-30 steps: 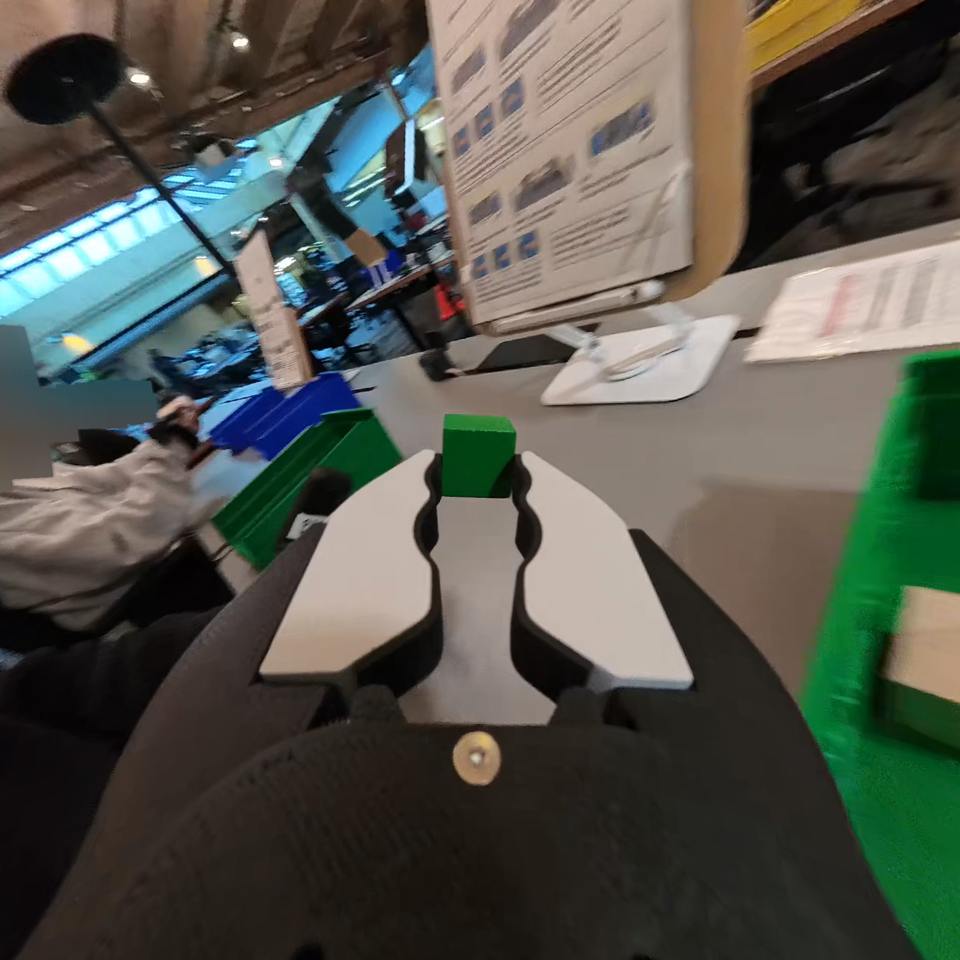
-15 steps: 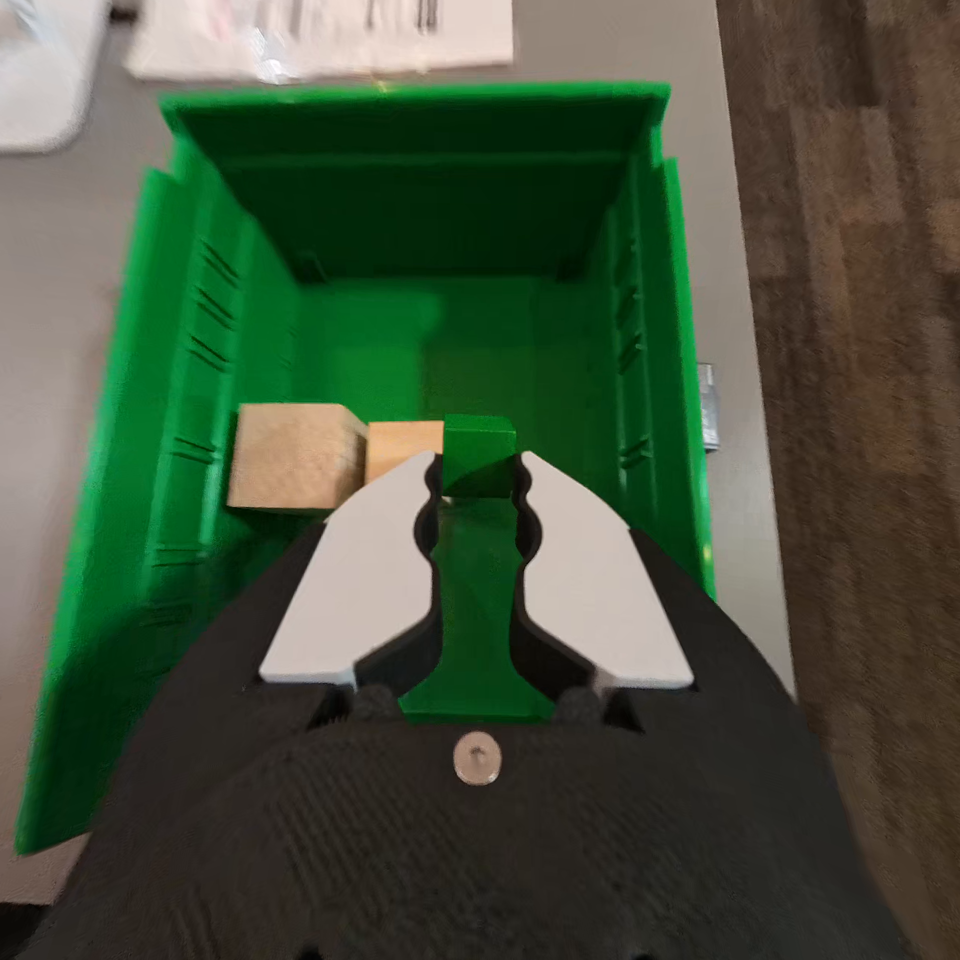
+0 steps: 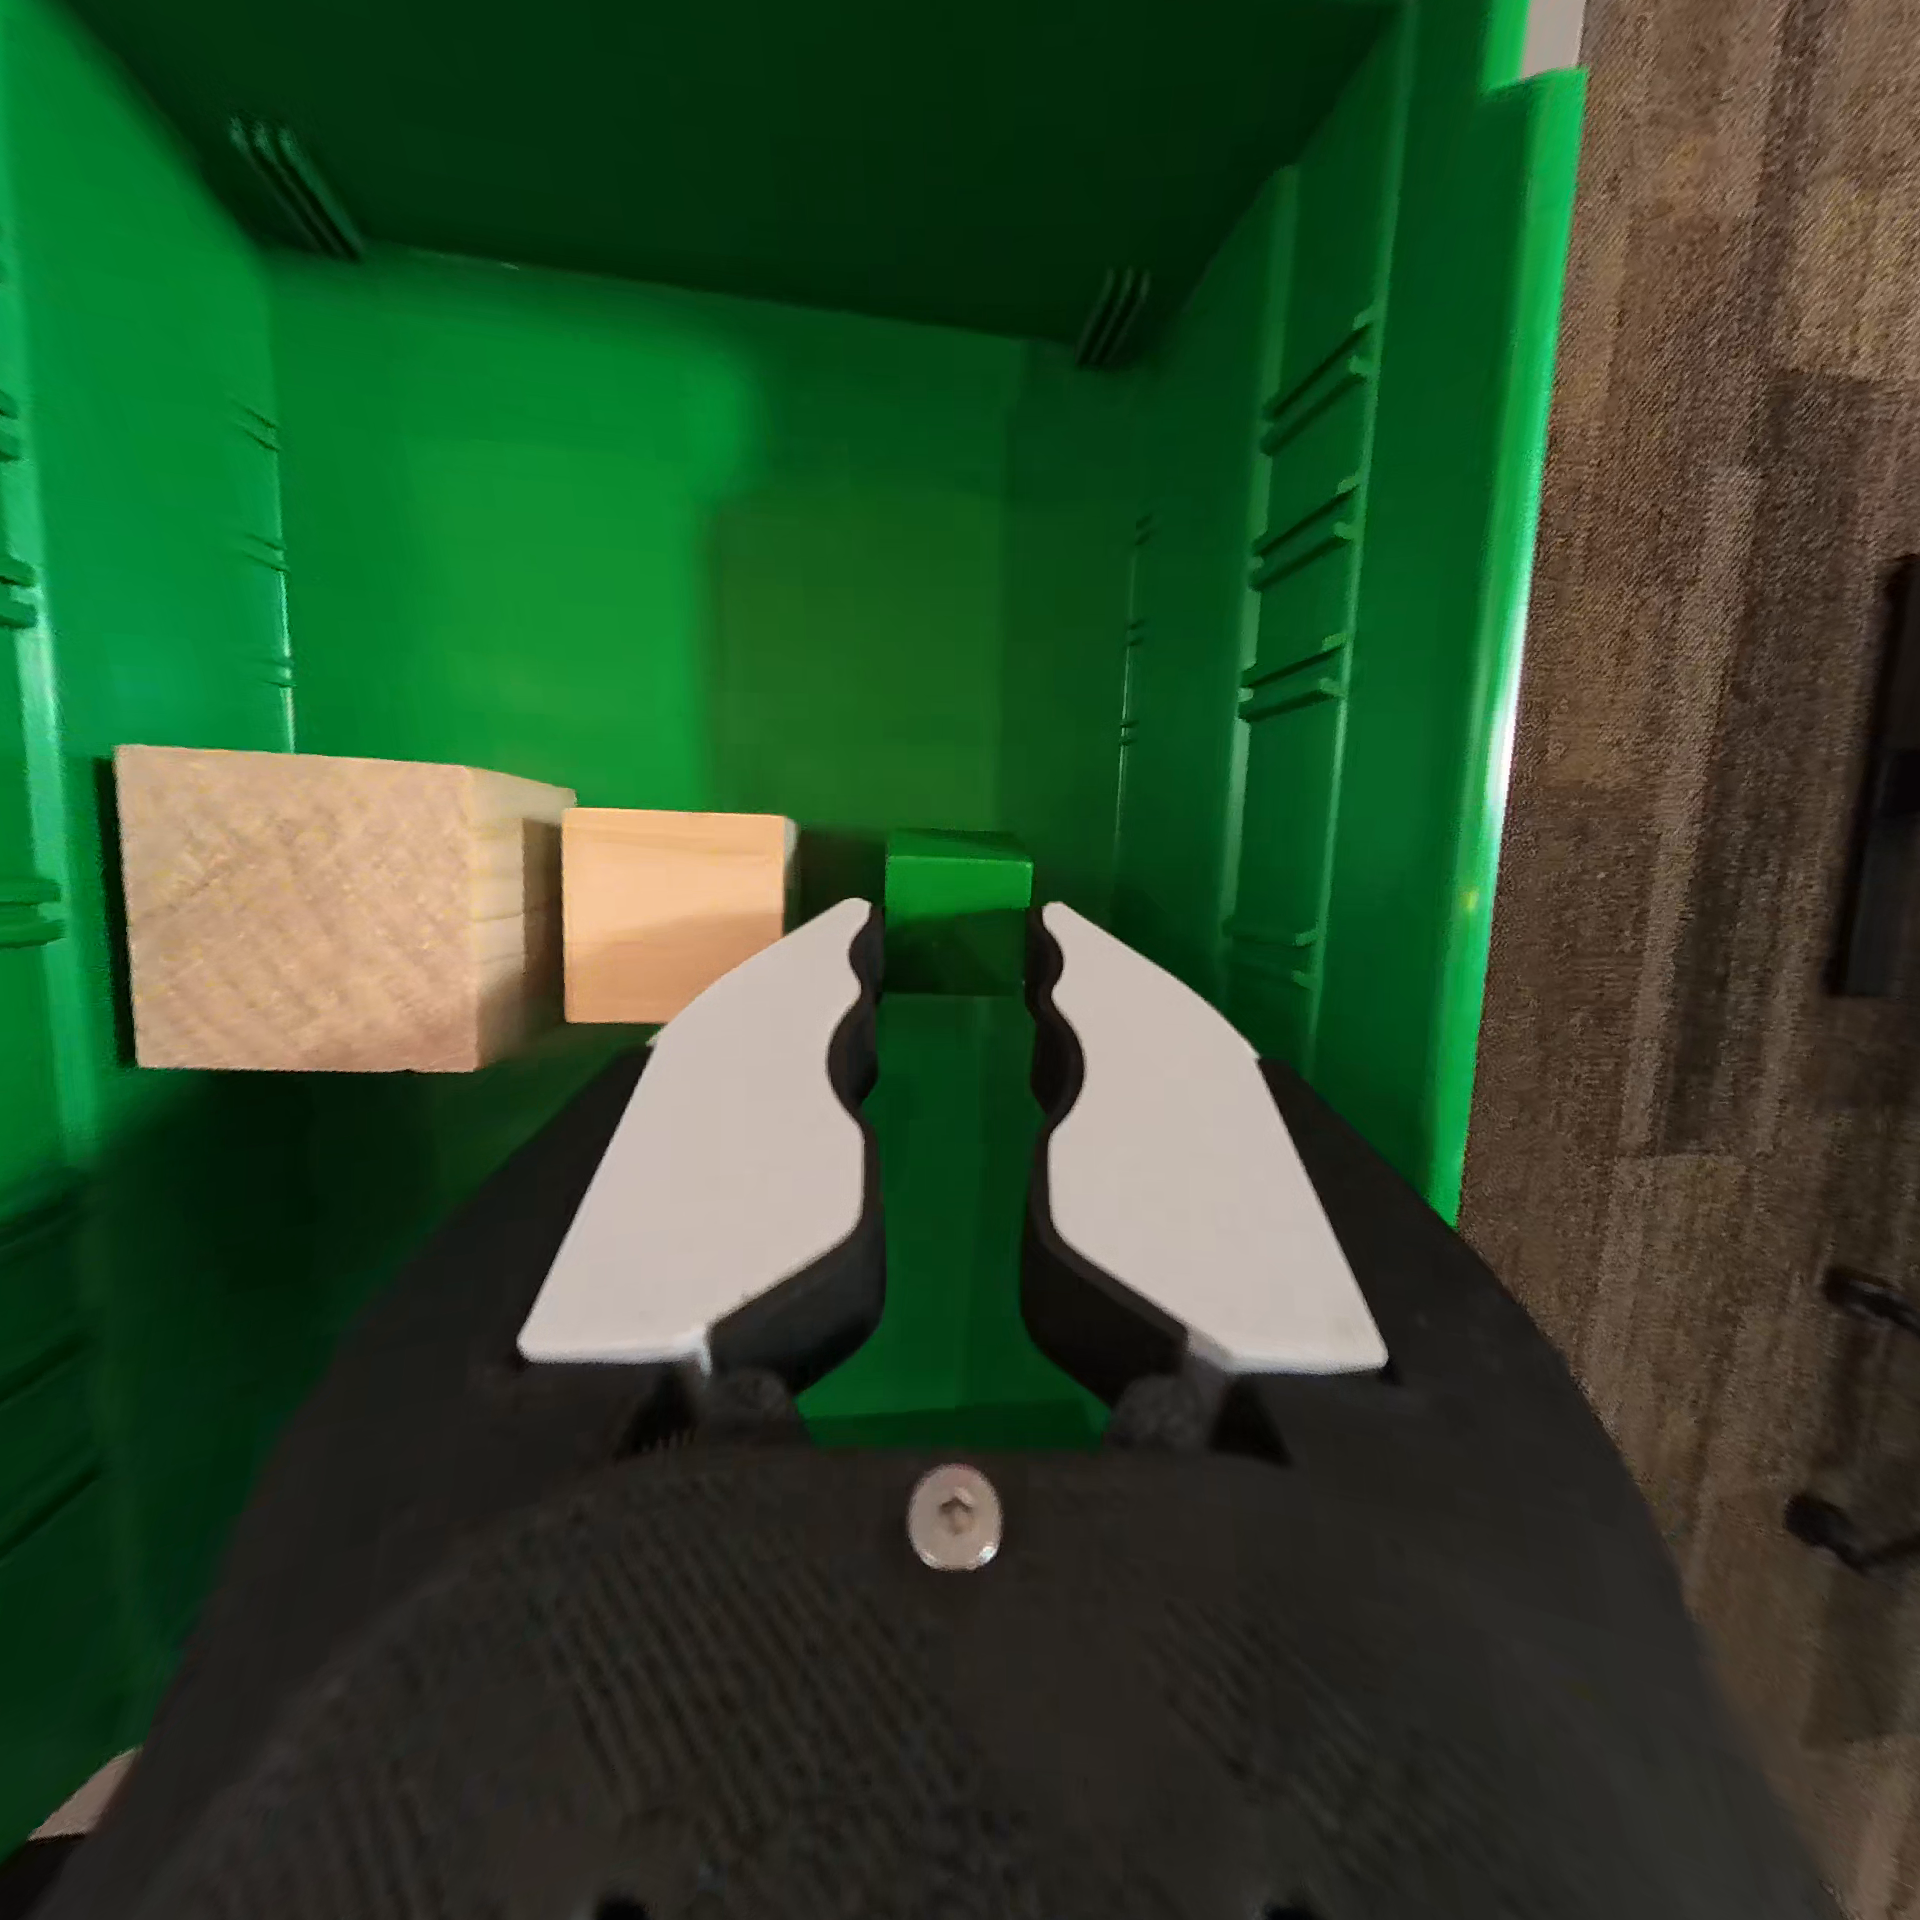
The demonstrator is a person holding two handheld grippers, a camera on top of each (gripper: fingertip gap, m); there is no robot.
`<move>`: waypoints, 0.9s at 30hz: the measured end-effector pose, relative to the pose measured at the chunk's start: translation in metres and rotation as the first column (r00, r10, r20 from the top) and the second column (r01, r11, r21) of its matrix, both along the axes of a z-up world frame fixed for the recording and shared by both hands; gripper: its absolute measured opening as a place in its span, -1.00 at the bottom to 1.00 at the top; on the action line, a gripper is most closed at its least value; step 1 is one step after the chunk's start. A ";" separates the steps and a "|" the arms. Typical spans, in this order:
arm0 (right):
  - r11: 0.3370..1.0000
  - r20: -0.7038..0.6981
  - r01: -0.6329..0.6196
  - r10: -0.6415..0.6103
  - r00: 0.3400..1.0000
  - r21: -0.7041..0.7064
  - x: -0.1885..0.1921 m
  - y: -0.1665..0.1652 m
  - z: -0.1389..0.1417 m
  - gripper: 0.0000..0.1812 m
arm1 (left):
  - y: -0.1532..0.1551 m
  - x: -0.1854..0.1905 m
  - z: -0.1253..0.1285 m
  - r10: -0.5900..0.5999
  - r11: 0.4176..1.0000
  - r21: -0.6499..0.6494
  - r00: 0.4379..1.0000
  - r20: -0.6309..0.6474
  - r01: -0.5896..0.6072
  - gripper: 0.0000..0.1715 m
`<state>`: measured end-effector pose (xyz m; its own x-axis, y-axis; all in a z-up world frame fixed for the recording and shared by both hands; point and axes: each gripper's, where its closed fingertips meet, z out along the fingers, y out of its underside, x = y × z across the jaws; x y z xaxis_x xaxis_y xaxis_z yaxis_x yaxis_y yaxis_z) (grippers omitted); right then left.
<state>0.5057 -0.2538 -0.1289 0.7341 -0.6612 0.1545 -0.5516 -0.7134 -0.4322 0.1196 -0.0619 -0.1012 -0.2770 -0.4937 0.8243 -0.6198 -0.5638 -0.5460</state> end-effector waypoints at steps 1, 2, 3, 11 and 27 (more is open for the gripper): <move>1.000 -0.005 0.005 -0.005 1.000 0.003 0.001 -0.001 -0.001 -0.70 | 0.000 0.000 0.000 -0.002 1.000 0.000 1.000 -0.001 0.002 -0.44; 1.000 -0.013 0.009 -0.008 1.000 0.008 0.001 -0.002 -0.003 -0.70 | 0.000 0.000 -0.001 -0.003 1.000 0.001 1.000 -0.002 0.003 -0.44; 1.000 -0.018 0.012 -0.011 1.000 0.012 0.002 -0.002 -0.004 -0.70 | 0.000 0.000 -0.001 -0.003 1.000 0.001 1.000 -0.001 0.003 -0.45; 0.999 -0.087 0.026 -0.023 0.996 0.038 0.001 -0.005 -0.014 -0.70 | 0.003 0.001 -0.004 0.004 1.000 -0.005 1.000 -0.008 -0.004 -0.46; 1.000 -0.110 -0.001 -0.001 0.994 -0.021 0.000 -0.008 -0.023 -0.70 | 0.002 0.000 -0.006 -0.016 1.000 -0.014 1.000 -0.018 0.016 -0.47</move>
